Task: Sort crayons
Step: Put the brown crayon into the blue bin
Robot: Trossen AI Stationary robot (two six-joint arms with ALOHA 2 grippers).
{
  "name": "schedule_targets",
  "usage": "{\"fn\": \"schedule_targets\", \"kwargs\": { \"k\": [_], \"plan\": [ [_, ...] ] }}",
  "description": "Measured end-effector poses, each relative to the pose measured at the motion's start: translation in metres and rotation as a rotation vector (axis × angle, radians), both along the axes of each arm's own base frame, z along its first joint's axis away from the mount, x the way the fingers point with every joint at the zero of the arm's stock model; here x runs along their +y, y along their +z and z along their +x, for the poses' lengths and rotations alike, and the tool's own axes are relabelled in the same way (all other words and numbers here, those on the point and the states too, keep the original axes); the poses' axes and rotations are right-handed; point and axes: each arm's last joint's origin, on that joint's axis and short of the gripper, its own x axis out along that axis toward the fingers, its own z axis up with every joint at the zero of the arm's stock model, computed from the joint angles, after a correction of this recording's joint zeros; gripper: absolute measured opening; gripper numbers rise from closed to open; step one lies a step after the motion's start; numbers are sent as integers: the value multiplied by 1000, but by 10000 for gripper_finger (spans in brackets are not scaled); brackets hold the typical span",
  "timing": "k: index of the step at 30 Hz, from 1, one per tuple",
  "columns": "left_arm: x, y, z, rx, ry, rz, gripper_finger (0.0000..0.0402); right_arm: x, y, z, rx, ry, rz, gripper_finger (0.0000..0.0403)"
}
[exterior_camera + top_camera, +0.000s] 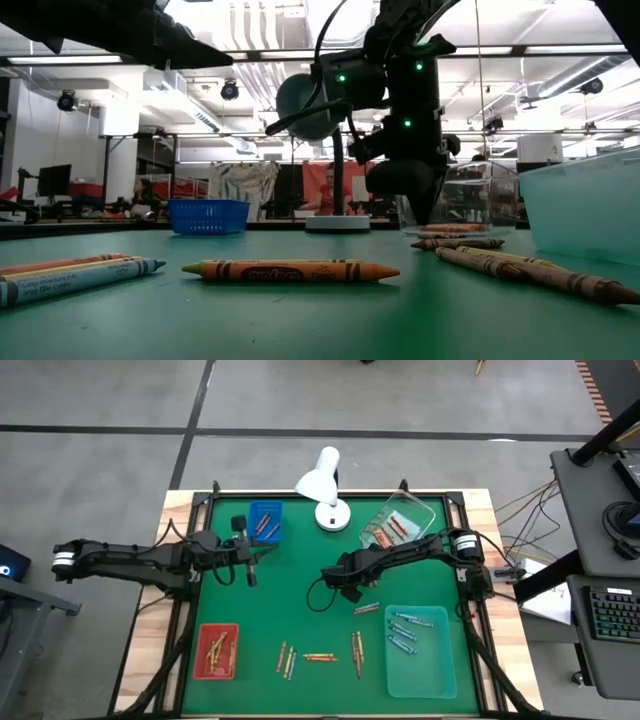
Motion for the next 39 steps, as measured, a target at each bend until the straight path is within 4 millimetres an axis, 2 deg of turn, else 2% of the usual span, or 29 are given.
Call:
{"fn": "schedule_targets", "kwargs": {
  "k": [8, 13, 21, 29, 36, 39],
  "plan": [
    [0, 0, 0, -1, 0, 2, 0, 0, -6, -4, 16, 2, 1, 9],
    [0, 0, 0, 1, -1, 10, 0, 1, -8, 2, -50, -3, 19, 9],
    [0, 0, 0, 0, -1, 10, 0, 2, 2, 13, -117, 18, 28, 9],
    [0, 0, 0, 0, -1, 10, 0, 1, 0, -2, 29, 36, 5, 9],
    [0, 0, 0, 0, 0, 10, 0, 2, -11, -8, 39, 21, 4, 9],
    [0, 0, 0, 0, -1, 10, 0, 2, -13, -5, -2, 16, 10, 9]
  ]
}}
